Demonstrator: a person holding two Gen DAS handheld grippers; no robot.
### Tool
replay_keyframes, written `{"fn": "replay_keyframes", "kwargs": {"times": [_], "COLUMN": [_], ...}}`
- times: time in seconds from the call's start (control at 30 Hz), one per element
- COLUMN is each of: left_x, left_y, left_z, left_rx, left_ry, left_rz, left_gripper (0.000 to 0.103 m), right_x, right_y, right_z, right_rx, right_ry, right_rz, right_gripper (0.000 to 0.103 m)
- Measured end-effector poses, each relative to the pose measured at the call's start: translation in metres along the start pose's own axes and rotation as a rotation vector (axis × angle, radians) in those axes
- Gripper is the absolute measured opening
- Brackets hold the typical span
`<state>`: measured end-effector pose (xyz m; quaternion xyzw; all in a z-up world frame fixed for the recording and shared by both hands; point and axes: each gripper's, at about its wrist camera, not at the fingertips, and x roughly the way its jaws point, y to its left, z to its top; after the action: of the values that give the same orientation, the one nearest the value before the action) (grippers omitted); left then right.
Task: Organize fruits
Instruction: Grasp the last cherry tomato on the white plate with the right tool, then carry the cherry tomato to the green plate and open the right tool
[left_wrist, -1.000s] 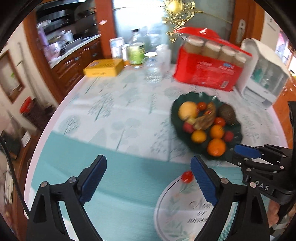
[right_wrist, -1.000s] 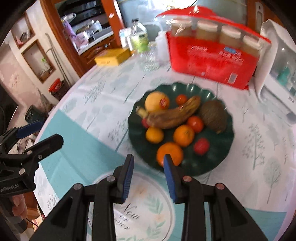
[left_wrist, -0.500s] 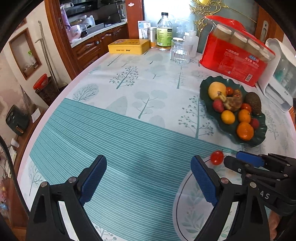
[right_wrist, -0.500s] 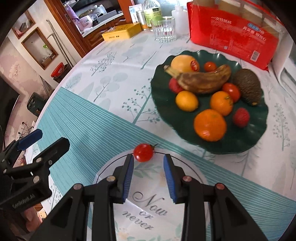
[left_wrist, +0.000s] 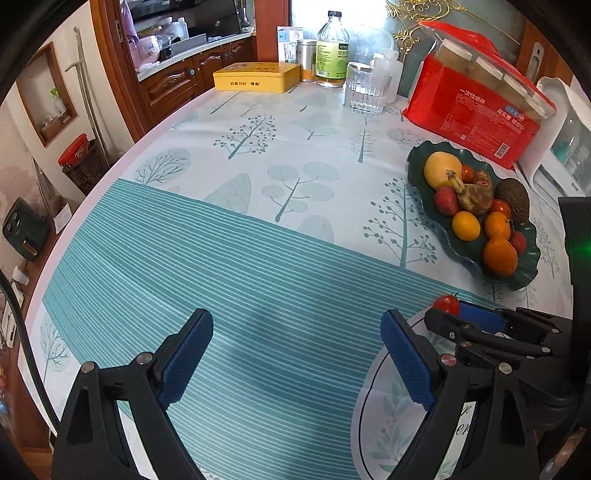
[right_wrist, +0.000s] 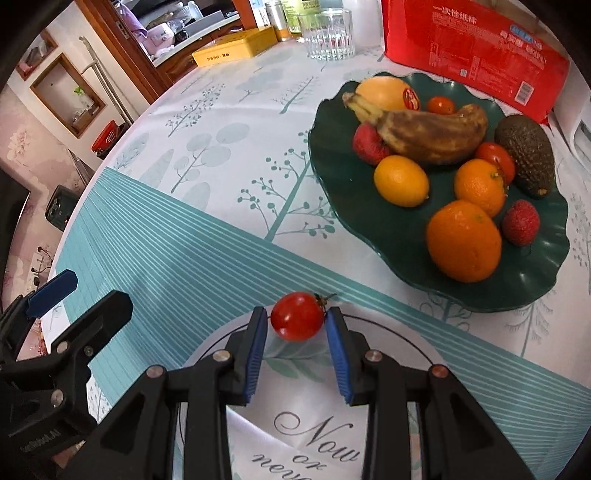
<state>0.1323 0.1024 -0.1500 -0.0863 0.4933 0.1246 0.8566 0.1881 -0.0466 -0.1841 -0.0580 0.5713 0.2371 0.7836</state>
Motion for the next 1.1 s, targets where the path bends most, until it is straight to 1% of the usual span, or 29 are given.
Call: {"fn": "replay_keyframes", "kwargs": {"times": [0.07, 0.1, 0.2, 0.37, 0.53, 0.8, 1.1], "left_x": [0.002, 0.002, 0.005, 0.007, 0.006, 0.001, -0.011], "left_y": [0.000, 0.000, -0.002, -0.007, -0.017, -0.036, -0.066], "left_z": [0.001, 0.001, 0.001, -0.001, -0.004, -0.007, -0.004], "left_rx": [-0.003, -0.004, -0.003, 0.002, 0.035, 0.067, 0.099], "left_ry": [0.002, 0.004, 0.008, 0.024, 0.041, 0.076, 0.091], "left_rz": [-0.005, -0.007, -0.009, -0.018, -0.031, -0.087, -0.131], "left_gripper": [0.091, 0.091, 0.091, 0.091, 0.091, 0.091, 0.091], "right_x": [0.001, 0.001, 0.002, -0.002, -0.008, -0.033, -0.059], "right_y": [0.001, 0.001, 0.001, 0.002, -0.001, -0.015, -0.039], "right_z": [-0.001, -0.001, -0.003, -0.010, -0.019, -0.029, -0.034], "right_rx": [-0.001, -0.002, -0.009, -0.034, -0.045, -0.043, 0.004], "right_ry": [-0.005, -0.008, -0.014, -0.020, -0.018, -0.042, -0.079], "right_rz": [-0.004, -0.009, -0.011, -0.026, -0.041, -0.066, -0.082], "right_gripper": [0.033, 0.031, 0.029, 0.028, 0.028, 0.028, 0.028]}}
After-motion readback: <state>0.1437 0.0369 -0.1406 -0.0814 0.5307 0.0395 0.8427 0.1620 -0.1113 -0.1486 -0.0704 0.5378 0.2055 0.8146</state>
